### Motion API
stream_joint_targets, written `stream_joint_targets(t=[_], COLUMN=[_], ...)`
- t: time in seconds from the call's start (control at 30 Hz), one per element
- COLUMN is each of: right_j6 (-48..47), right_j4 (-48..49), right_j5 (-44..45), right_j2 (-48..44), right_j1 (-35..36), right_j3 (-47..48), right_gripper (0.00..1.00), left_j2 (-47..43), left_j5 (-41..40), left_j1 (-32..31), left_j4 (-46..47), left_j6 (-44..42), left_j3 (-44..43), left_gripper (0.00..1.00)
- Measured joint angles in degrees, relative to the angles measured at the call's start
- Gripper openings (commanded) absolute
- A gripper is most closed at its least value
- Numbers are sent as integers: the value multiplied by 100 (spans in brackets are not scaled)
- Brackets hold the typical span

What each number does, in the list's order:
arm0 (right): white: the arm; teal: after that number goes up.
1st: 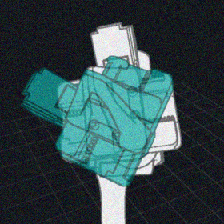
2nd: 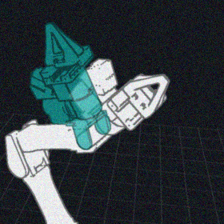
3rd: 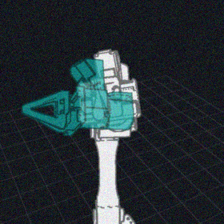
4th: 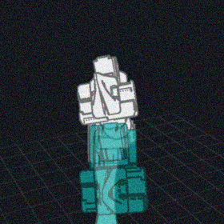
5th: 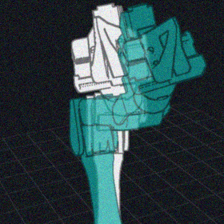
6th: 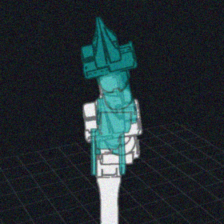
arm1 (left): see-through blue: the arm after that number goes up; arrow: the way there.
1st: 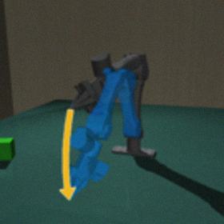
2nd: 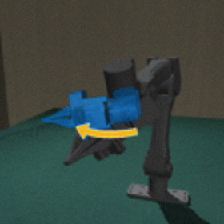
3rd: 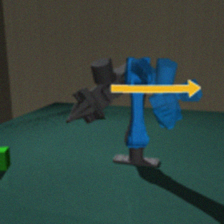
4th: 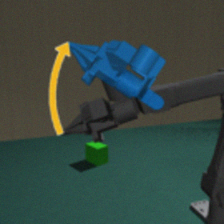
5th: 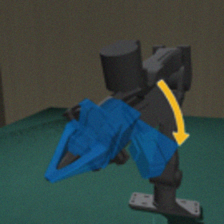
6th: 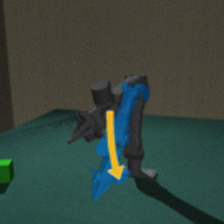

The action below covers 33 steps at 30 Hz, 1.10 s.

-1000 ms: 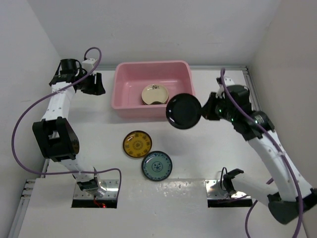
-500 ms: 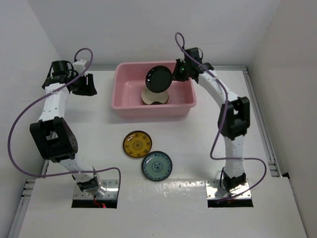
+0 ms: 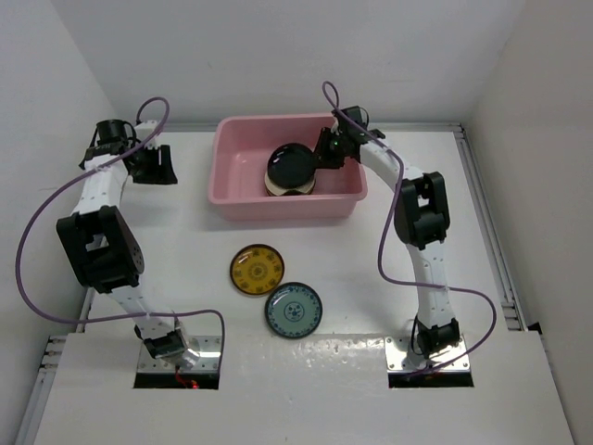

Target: Place the plates into the plastic bin on the countertop

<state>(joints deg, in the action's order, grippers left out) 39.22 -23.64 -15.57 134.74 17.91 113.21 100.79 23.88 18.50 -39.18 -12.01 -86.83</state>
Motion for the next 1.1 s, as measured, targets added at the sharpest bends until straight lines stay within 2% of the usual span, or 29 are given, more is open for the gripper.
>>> stream_joint_targets(t=[0.13,0.2,0.37,0.43,0.53,0.73,0.83,0.93,1.1], right_j6=[-146,-332,-1054,-1296,-1576,-2094,-2339,-2459,-2319], right_j4=[-125,-321,-774,-848,-796,-269,-378,-669,-772], right_j5=[24,162,586,730,920,997,861,726,640], right_j2=[-2,-2,-81,-306,-1185,-3762,-4557,-4599,-4122], right_j1=[74,149,400,470,564,824,1294,1930,2776], right_j3=[-101,-105,33,-2,-442,-2039,-2892,-3620,-5281], right_gripper=[72,78,85,86,86,84,83,80,69], left_j2=[111,186,254,254,256,254,238,129,-339], left_j5=[-2,0,26,35,70,179,234,313,407], left_j1=[0,0,0,0,0,0,-2,-2,-7], left_j4=[-4,-13,-17,-13,-7,0,-9,7,37], left_j6=[0,0,-2,0,0,0,0,0,-13], left_j3=[-15,-68,-177,-221,-280,-341,-339,-282,133], left_gripper=[61,61,61,61,61,61,61,61,61])
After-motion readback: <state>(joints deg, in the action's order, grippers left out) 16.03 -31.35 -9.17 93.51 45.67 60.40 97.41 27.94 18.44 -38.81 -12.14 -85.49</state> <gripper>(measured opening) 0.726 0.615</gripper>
